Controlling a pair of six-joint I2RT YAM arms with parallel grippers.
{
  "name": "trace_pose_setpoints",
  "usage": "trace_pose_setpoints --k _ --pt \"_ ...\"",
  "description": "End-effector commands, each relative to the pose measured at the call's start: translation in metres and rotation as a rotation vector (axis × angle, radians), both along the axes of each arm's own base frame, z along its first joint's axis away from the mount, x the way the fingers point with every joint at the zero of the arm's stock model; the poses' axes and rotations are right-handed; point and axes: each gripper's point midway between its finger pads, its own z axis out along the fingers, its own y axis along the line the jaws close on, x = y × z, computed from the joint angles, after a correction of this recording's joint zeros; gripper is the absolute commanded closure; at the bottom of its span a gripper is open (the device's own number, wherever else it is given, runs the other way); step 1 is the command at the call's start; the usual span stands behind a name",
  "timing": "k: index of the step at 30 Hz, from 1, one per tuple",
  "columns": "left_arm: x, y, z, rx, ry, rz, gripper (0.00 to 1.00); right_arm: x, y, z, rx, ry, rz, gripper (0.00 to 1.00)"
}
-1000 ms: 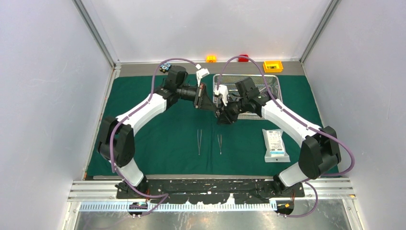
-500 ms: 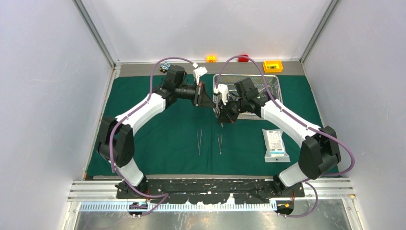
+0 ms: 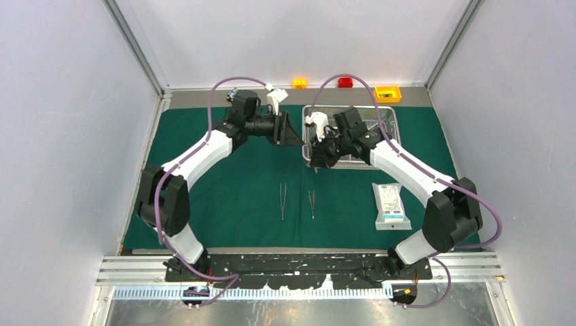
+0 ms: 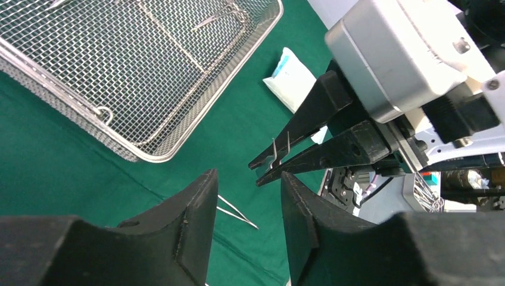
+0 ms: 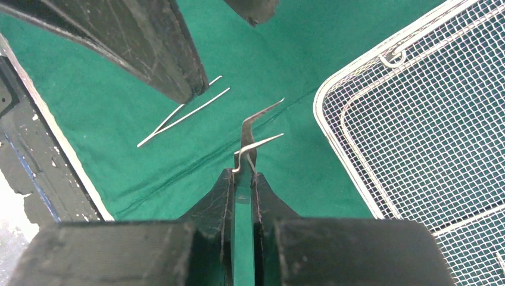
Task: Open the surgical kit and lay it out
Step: Place the medical item in the surgical kit.
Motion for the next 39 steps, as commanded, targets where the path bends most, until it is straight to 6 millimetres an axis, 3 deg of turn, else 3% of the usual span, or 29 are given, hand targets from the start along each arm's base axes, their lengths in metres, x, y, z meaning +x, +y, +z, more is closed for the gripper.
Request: trace_pose_setpoints --k 1,10,25,29,39 --pt "0.008 0.003 0.009 -0.003 -0.062 0.037 0.53 0.016 0.009 0.021 0.046 -0.053 -0.022 0.99" --pt "0.011 -0.011 0.003 -0.03 -0.022 0.004 0.45 0.016 0.011 0.02 0.047 -0.041 -0.023 0.99" --pt "0.008 -0.029 -0.005 -0.055 0.008 -0.029 0.45 0.016 0.012 0.015 0.045 -0.022 -0.018 0.99" --pt "0.012 -0.032 -0.006 -0.054 0.018 -0.028 0.51 0.016 0.013 0.014 0.045 -0.016 -0.016 0.99" --pt "0.015 -0.042 -0.006 -0.088 0.043 -0.068 0.8 0.021 0.011 0.008 0.026 -0.005 -0.043 0.99"
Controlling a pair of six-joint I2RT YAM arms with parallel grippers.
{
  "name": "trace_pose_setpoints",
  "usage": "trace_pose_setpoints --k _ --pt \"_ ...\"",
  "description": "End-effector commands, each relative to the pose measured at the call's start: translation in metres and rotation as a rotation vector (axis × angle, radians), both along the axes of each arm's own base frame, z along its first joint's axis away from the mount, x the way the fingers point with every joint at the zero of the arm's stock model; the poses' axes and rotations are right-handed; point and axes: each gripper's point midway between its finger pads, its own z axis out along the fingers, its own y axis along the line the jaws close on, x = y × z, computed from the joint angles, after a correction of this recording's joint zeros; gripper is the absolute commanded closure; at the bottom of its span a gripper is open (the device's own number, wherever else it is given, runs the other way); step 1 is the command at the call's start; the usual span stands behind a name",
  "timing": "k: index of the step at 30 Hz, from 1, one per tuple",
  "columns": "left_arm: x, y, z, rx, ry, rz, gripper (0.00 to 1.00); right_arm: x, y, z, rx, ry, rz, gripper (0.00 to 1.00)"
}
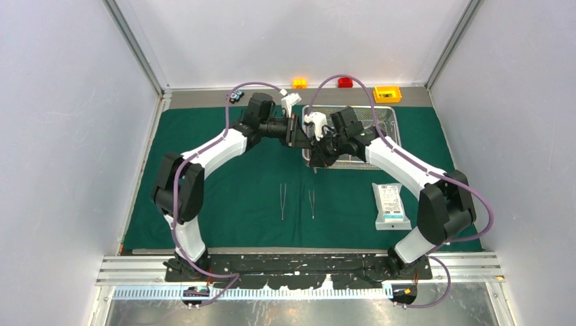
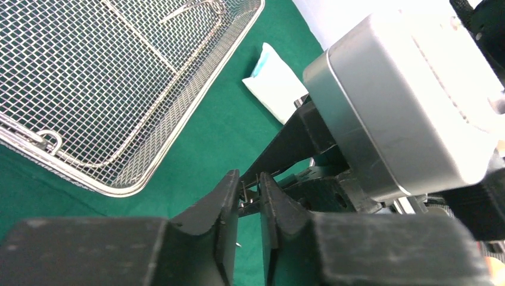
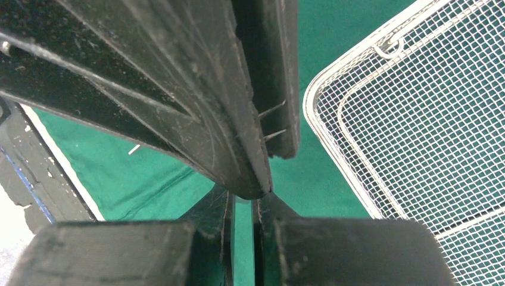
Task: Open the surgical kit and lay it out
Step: Place the medical item in the surgical kit.
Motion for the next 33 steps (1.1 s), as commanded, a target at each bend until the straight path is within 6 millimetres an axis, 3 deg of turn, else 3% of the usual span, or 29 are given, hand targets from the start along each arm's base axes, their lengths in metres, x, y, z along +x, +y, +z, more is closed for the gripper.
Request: trace_pose_setpoints --k 1,5,10,14,17,22,27,29,33 --pt "0.009 -0.009 0.021 -0.06 -0.061 -0.027 0.85 0.012 0.009 0.024 0.04 -0.061 -0.003 0.99" --pt "0.003 -0.007 0.022 -0.069 -0.078 -0.071 1.0 0.012 0.005 0.024 0.028 -0.079 -0.005 0.9" --pt "-0.004 0.003 0.045 -0.138 -0.125 -0.145 1.0 0.004 -0.006 0.038 0.087 -0.101 0.032 0.68" --pt "-0.016 0.01 0.066 -0.203 -0.167 -0.211 1.0 -0.009 -0.015 0.051 0.199 -0.064 0.096 0.41" --pt "-0.025 0.012 0.081 -0.253 -0.188 -0.251 1.0 -0.019 -0.017 0.056 0.242 -0.051 0.159 0.33" --pt "-0.035 0.014 0.098 -0.334 -0.211 -0.291 1.0 -0.033 -0.01 0.063 0.297 -0.012 0.235 0.32" --pt "-0.033 0.012 0.099 -0.357 -0.205 -0.296 1.0 -0.038 -0.005 0.068 0.336 0.023 0.268 0.38" --pt "-0.032 0.012 0.099 -0.364 -0.201 -0.295 1.0 -0.038 -0.004 0.068 0.343 0.031 0.266 0.48" --pt "-0.029 0.011 0.094 -0.365 -0.186 -0.285 1.0 -0.035 -0.002 0.071 0.354 0.032 0.251 0.82"
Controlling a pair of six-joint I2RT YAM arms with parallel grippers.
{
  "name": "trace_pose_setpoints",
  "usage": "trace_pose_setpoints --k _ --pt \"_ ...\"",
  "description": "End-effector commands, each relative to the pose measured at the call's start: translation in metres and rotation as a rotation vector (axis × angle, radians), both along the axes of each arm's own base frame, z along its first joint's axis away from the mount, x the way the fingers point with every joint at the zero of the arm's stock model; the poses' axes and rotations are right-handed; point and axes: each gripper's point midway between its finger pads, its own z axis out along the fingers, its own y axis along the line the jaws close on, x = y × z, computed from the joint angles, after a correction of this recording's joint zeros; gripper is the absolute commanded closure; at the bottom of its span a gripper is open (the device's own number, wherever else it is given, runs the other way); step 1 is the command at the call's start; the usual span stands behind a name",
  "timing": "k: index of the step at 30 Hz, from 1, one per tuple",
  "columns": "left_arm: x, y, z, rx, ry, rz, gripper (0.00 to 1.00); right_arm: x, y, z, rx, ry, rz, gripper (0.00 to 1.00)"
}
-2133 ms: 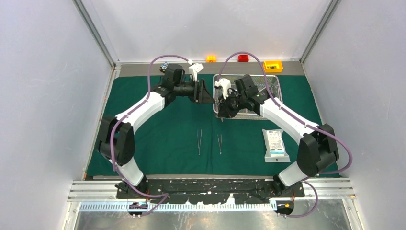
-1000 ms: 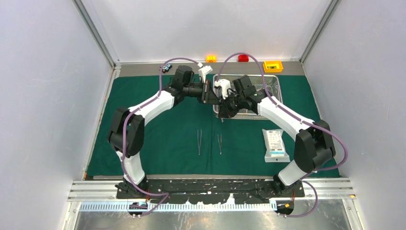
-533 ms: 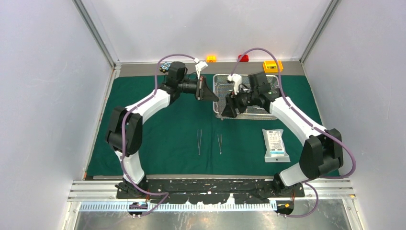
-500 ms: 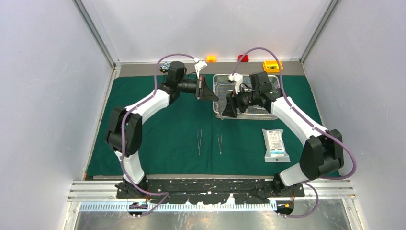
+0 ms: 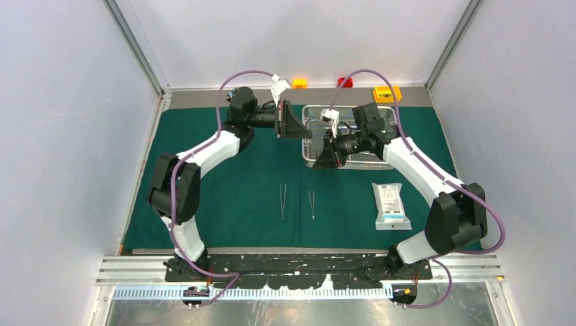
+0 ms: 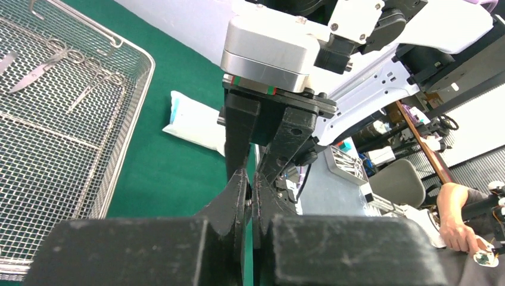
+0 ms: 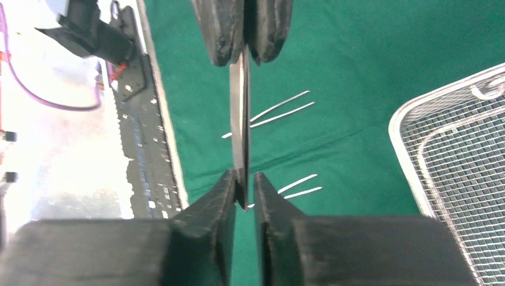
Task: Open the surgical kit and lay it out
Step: Place the medical item in the surgical kit.
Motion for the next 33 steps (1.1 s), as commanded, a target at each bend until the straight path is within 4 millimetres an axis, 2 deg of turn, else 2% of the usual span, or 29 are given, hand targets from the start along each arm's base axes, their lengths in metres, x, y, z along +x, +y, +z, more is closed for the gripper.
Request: trace_pose_setpoints --k 1,3,6,8,10,14,22,33 --pt "-0.003 0.002 0.012 -0.038 -0.045 -0.015 1.0 0.004 0.007 0.02 0.051 -0.038 0.013 0.89" --pt "0.003 0.003 0.008 -0.035 -0.034 0.012 0.98 0.01 0.007 0.021 0.045 -0.046 -0.026 0.99" --pt "0.023 0.007 0.001 -0.002 -0.013 0.104 0.88 0.024 0.003 0.018 0.013 -0.054 -0.121 0.99" --pt "0.038 0.012 -0.017 0.095 0.036 0.198 0.78 0.038 -0.001 0.014 -0.016 -0.045 -0.214 0.99" --pt "0.053 0.018 -0.03 0.202 0.01 0.302 0.69 0.054 -0.008 0.006 -0.077 -0.062 -0.319 0.99" --pt "0.07 0.023 -0.041 0.282 0.022 0.399 0.59 0.067 -0.008 -0.009 -0.178 -0.105 -0.407 0.99" --pt "0.068 0.011 -0.056 0.296 0.1 0.395 0.49 0.077 -0.005 -0.022 -0.268 -0.144 -0.478 0.99" --pt "0.07 0.004 -0.06 0.289 0.138 0.386 0.49 0.077 0.0 -0.036 -0.322 -0.134 -0.473 0.99"
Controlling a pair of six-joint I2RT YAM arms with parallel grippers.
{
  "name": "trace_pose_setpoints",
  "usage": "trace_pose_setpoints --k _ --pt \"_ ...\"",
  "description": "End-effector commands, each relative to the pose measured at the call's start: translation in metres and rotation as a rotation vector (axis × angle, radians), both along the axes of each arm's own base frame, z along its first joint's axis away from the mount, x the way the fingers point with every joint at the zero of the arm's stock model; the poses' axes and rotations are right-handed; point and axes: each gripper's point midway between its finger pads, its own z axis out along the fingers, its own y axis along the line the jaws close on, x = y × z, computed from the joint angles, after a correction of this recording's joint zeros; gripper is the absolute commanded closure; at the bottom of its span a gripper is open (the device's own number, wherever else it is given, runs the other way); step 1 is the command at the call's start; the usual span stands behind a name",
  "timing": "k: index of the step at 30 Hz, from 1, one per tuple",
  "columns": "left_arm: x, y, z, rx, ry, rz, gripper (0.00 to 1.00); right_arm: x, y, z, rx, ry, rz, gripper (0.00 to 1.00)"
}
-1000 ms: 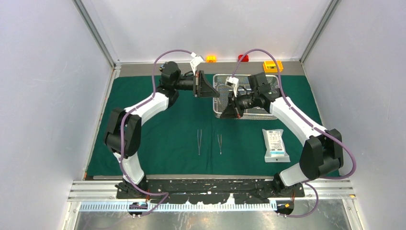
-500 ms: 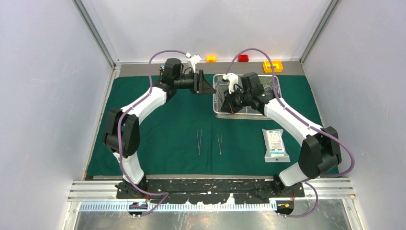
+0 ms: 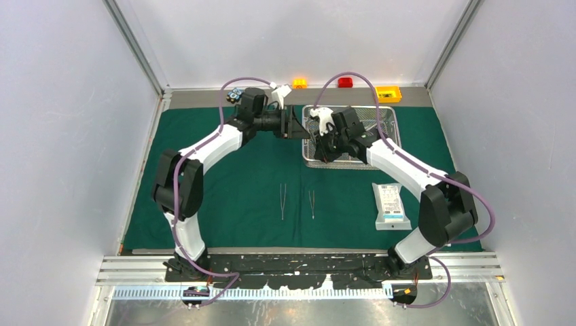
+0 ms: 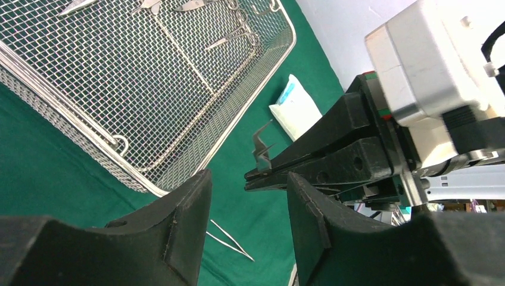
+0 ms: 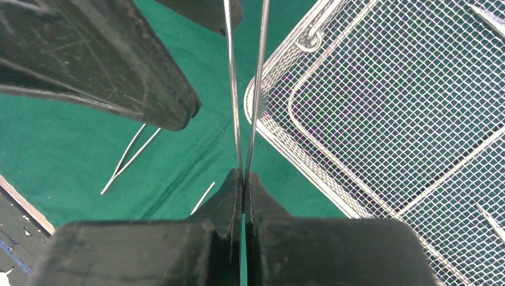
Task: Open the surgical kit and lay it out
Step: Place the medical item in the surgical kit.
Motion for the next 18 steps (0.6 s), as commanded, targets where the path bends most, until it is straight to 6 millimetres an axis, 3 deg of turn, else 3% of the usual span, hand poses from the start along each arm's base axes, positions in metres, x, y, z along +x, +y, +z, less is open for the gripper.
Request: trace_pose_setpoints --k 1,9,18 --pt "0.008 -0.005 0.019 -0.028 -0.042 0.003 0.5 0.013 0.008 0.014 0.002 -0.059 -0.012 0.99" --pt "0.02 -0.005 0.014 0.003 -0.044 0.032 0.54 0.012 0.011 0.009 -0.015 -0.052 0.001 0.99" --pt "0.025 -0.008 0.006 0.028 -0.04 0.028 0.7 0.011 0.013 0.002 -0.034 -0.034 0.009 0.99"
